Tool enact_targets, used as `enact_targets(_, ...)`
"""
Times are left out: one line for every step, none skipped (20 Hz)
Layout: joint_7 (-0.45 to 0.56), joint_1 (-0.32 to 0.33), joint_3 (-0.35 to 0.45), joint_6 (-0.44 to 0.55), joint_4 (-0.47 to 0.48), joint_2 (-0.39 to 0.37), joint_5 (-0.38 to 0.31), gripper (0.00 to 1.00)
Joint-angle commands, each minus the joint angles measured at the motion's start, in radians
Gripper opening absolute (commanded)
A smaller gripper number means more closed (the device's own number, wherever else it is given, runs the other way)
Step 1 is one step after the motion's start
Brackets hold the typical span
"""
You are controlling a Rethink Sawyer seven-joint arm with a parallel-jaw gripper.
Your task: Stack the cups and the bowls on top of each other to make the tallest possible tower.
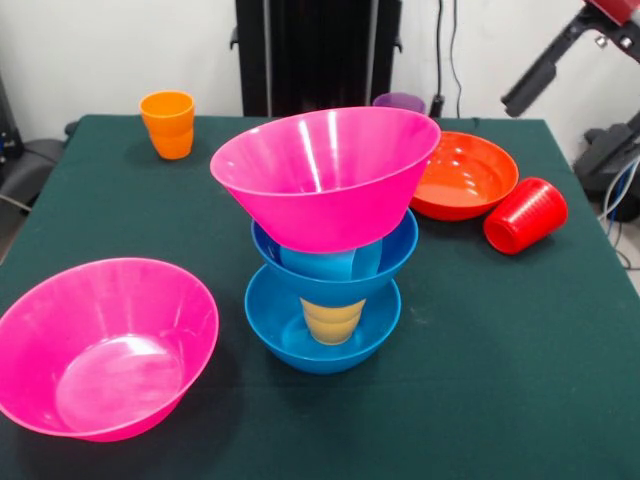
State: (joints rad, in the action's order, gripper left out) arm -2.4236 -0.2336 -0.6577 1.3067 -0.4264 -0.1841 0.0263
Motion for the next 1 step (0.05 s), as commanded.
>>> enact_targets(-0.219, -0.013, 0.167, 0.148, -0.211, 0.026, 0.134, 1.0)
